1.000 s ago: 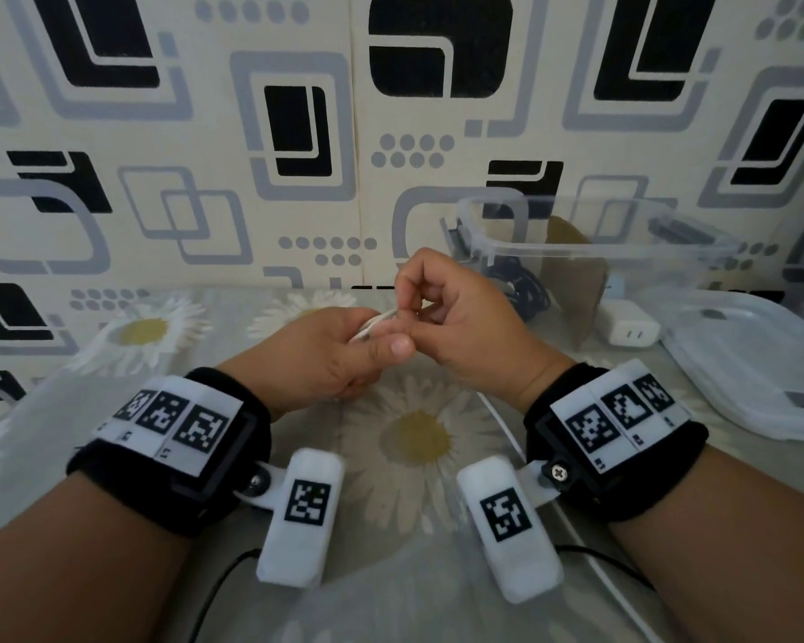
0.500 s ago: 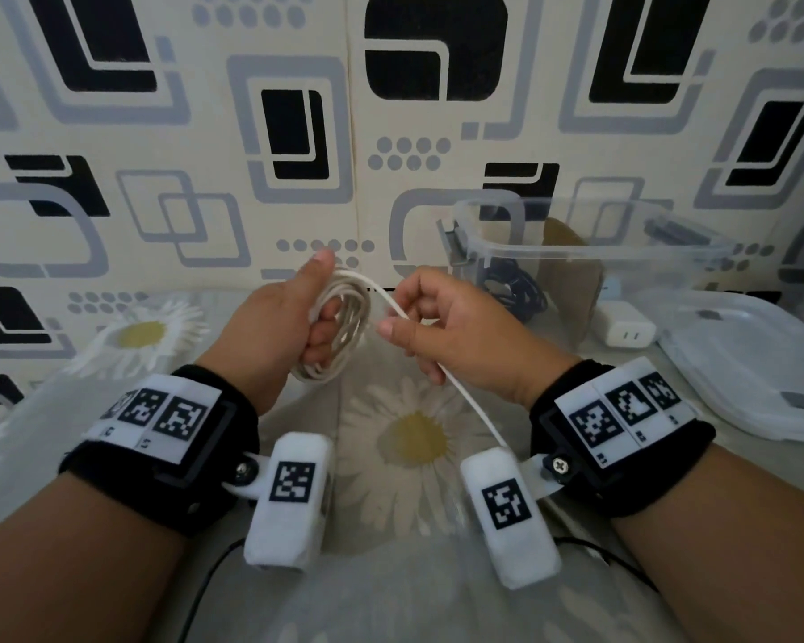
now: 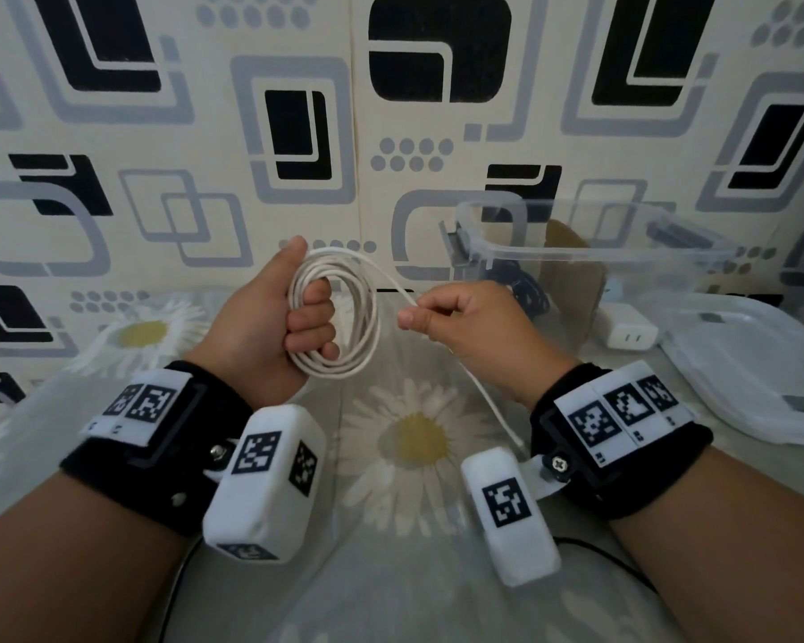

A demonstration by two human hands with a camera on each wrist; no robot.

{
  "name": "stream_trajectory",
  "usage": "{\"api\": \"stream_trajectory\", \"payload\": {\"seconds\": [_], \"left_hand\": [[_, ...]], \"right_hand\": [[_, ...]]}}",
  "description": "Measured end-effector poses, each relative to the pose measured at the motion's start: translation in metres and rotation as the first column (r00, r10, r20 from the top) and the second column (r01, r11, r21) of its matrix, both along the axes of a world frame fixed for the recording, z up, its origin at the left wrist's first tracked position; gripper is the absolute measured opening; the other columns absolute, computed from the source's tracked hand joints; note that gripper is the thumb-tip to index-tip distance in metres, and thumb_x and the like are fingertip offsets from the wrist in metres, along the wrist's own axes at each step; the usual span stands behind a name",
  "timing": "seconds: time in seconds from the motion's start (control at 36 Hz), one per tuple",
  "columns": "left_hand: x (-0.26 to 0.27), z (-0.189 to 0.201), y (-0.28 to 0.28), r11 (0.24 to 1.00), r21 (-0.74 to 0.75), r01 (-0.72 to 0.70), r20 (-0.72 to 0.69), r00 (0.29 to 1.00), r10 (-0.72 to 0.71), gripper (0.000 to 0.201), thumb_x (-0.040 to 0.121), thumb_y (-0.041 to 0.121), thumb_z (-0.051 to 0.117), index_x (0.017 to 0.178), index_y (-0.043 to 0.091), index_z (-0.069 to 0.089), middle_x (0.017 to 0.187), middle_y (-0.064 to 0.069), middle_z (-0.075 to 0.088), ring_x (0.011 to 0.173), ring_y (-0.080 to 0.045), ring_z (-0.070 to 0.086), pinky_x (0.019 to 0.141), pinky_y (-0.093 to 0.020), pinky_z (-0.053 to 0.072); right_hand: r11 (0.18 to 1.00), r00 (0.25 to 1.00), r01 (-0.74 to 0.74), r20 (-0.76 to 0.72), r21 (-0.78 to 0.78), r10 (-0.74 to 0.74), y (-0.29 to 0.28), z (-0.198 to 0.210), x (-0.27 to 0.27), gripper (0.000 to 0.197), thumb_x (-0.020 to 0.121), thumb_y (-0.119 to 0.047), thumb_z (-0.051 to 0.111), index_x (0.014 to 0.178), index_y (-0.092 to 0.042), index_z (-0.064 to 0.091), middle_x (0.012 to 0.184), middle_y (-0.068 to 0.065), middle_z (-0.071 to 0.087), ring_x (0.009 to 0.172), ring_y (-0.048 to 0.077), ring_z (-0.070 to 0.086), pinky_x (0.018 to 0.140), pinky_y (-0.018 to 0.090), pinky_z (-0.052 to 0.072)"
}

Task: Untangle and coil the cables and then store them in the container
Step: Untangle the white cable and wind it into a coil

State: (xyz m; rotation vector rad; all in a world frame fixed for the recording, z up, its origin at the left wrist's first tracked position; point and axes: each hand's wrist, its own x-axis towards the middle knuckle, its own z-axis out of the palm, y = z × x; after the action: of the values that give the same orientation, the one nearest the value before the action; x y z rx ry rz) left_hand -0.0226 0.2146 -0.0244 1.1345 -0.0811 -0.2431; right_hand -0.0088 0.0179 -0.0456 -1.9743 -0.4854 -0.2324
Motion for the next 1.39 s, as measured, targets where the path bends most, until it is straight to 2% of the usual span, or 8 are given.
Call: {"api": "stream_trajectory", "payload": {"seconds": [0.11, 0.28, 0.47, 0.58, 0.69, 0.97, 1.14, 1.39], "left_hand": [[0.0, 0.0, 0.0, 0.997, -0.028, 0.066, 0.0, 0.998, -0.066, 0.06, 0.096, 0.058, 0.033, 0.051, 0.019, 0.041, 0.037, 0.008, 0.025, 0.028, -0.005, 0.022, 0.042, -0.019, 0.037], [0.0, 0.003, 0.004, 0.983, -0.151, 0.103, 0.014, 0.995, -0.102, 0.061, 0.096, 0.057, 0.031, 0.05, 0.02, 0.044, 0.035, 0.009, 0.027, 0.026, -0.006, 0.024, 0.044, -0.017, 0.038], [0.005, 0.003, 0.019, 0.924, -0.381, -0.026, 0.019, 0.999, 0.036, 0.055, 0.096, 0.056, 0.032, 0.053, 0.023, 0.04, 0.038, 0.007, 0.029, 0.028, -0.008, 0.028, 0.045, -0.015, 0.038], [0.011, -0.005, 0.026, 0.881, -0.468, 0.069, 0.03, 0.998, -0.062, 0.049, 0.095, 0.056, 0.035, 0.059, 0.022, 0.041, 0.045, 0.008, 0.036, 0.029, -0.007, 0.033, 0.046, -0.016, 0.041], [0.015, -0.01, 0.028, 0.709, -0.549, 0.442, 0.095, 0.876, -0.473, 0.055, 0.099, 0.053, 0.037, 0.072, 0.008, 0.054, 0.056, 0.001, 0.036, 0.045, -0.013, 0.037, 0.068, -0.03, 0.045], [0.013, -0.01, 0.018, 0.626, -0.403, 0.668, 0.051, 0.699, -0.713, 0.066, 0.1, 0.057, 0.027, 0.077, 0.002, 0.056, 0.058, -0.003, 0.035, 0.044, -0.016, 0.036, 0.069, -0.034, 0.044], [0.0, -0.004, 0.008, 0.841, -0.051, 0.538, 0.014, 0.843, -0.538, 0.059, 0.09, 0.061, 0.034, 0.053, 0.017, 0.047, 0.042, 0.006, 0.026, 0.027, -0.007, 0.022, 0.044, -0.022, 0.041], [-0.008, -0.008, -0.003, 0.936, 0.09, 0.34, 0.093, 0.933, -0.348, 0.059, 0.093, 0.058, 0.031, 0.051, 0.018, 0.042, 0.041, 0.006, 0.03, 0.027, -0.005, 0.023, 0.043, -0.022, 0.034]], "right_hand": [[0.997, 0.997, 0.073, 0.027, -0.035, -0.072, 0.0, -0.001, 0.002, 0.022, 0.085, -0.033, 0.071, 0.071, -0.016, 0.072, 0.068, 0.016, 0.062, 0.061, 0.014, 0.049, 0.065, 0.035, 0.049], [0.994, 0.998, 0.054, -0.027, -0.095, -0.057, -0.005, 0.006, 0.002, 0.03, 0.078, -0.031, 0.078, 0.071, -0.005, 0.066, 0.053, -0.008, 0.051, 0.047, 0.002, 0.044, 0.057, 0.023, 0.045], [0.986, 0.991, -0.045, -0.134, -0.163, 0.023, -0.006, 0.004, 0.0, 0.025, 0.083, -0.024, 0.075, 0.085, 0.0, 0.069, 0.058, 0.003, 0.06, 0.047, 0.005, 0.054, 0.062, 0.019, 0.05], [0.979, 0.986, -0.054, -0.166, -0.199, 0.021, -0.004, 0.002, -0.001, 0.02, 0.092, -0.023, 0.064, 0.083, -0.005, 0.066, 0.066, 0.005, 0.067, 0.052, 0.007, 0.06, 0.066, 0.022, 0.052], [0.997, 0.982, 0.001, -0.186, 0.071, 0.012, -0.001, 0.006, -0.002, 0.018, 0.097, -0.015, 0.055, 0.089, 0.0, 0.061, 0.076, 0.009, 0.069, 0.058, 0.014, 0.068, 0.049, 0.017, 0.046], [0.881, 0.944, -0.078, -0.248, 0.467, 0.215, 0.009, 0.004, -0.005, 0.016, 0.099, -0.011, 0.05, 0.093, -0.004, 0.063, 0.075, 0.004, 0.07, 0.06, 0.011, 0.067, 0.062, 0.024, 0.058], [0.846, 0.953, -0.09, -0.2, 0.526, 0.226, 0.01, 0.004, -0.006, 0.011, 0.096, -0.009, 0.054, 0.105, -0.011, 0.059, 0.073, 0.0, 0.071, 0.061, 0.012, 0.065, 0.069, 0.031, 0.055], [0.913, 0.924, -0.152, -0.274, 0.379, 0.268, 0.015, -0.004, -0.007, 0.017, 0.096, -0.025, 0.056, 0.101, -0.015, 0.068, 0.095, 0.014, 0.07, 0.089, 0.028, 0.063, 0.094, 0.055, 0.048]]}}
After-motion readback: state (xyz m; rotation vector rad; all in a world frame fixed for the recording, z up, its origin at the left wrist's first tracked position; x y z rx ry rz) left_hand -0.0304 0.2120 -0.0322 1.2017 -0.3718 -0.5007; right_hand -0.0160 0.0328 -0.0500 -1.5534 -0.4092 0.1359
